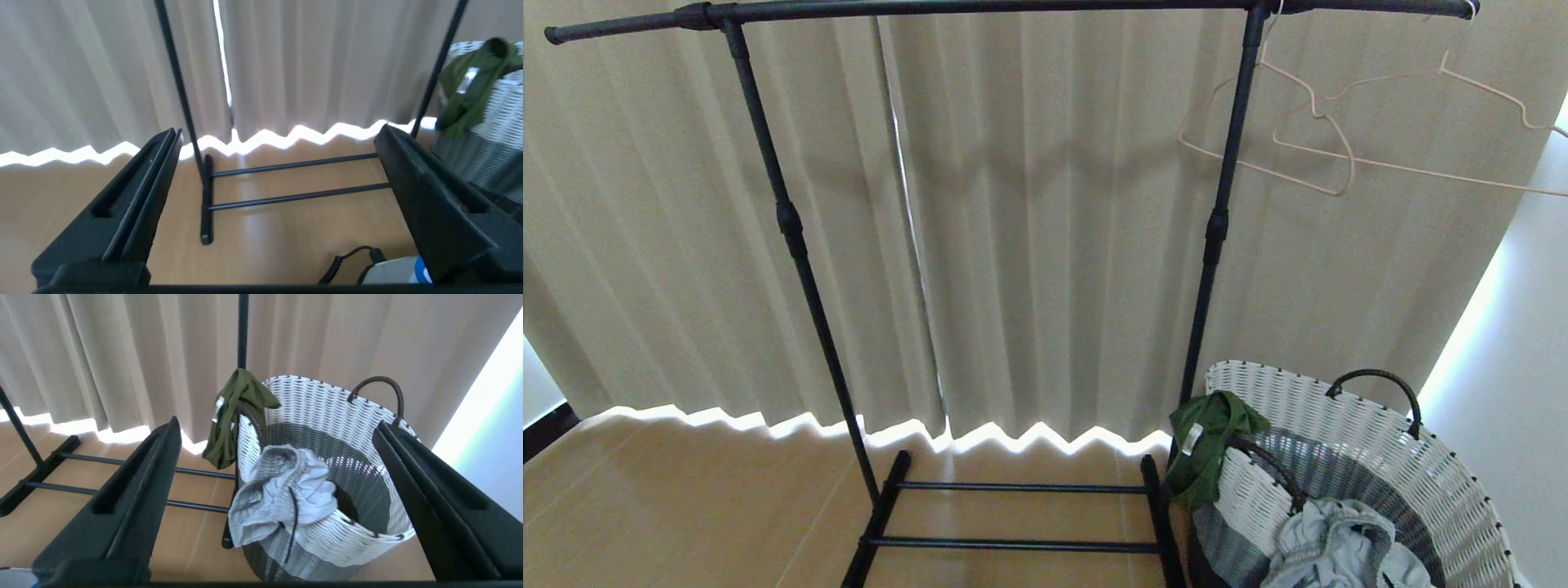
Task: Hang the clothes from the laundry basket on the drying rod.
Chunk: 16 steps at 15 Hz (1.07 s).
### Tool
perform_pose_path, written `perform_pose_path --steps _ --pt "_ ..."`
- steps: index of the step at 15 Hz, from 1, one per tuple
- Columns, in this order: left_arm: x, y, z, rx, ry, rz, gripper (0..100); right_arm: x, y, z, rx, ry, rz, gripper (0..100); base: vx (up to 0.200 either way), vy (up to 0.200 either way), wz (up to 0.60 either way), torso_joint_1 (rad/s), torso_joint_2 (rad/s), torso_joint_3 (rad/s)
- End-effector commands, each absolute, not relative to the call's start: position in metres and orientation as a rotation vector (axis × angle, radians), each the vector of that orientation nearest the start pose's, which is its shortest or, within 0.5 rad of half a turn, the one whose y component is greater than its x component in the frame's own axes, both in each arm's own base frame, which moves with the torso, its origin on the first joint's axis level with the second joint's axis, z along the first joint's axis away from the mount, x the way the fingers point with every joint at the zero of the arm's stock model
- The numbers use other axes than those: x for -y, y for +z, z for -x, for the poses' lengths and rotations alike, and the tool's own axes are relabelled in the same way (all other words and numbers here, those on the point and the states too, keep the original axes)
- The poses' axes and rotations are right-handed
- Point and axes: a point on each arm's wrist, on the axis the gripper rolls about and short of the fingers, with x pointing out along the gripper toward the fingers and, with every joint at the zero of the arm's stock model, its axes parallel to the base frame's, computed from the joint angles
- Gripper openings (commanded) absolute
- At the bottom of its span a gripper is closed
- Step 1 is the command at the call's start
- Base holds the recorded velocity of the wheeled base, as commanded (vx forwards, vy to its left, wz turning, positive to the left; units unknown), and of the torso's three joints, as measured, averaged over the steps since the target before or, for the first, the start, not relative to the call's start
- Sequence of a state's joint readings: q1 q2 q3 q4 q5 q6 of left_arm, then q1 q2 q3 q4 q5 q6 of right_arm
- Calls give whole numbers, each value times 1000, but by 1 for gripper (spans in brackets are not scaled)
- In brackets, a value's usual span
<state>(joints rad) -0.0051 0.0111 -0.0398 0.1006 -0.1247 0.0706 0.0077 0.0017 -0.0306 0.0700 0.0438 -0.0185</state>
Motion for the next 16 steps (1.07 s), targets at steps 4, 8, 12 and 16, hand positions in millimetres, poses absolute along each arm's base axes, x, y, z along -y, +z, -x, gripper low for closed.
perform_pose_path --steps 4,8,12,16 --pt "3 76 26 -67 -133 -65 100 -1 77 25 -39 52 16 100 0 0 0 0 0 0" --pt "3 76 26 -68 -131 -65 100 -1 77 25 -39 51 15 100 0 0 0 0 0 0" --pt "3 76 26 -68 -131 -65 100 -1 77 25 -39 51 19 100 200 0 0 6 4 0" --pt "3 76 26 -68 -131 -65 100 -1 77 25 -39 51 18 100 100 0 0 -4 1 1"
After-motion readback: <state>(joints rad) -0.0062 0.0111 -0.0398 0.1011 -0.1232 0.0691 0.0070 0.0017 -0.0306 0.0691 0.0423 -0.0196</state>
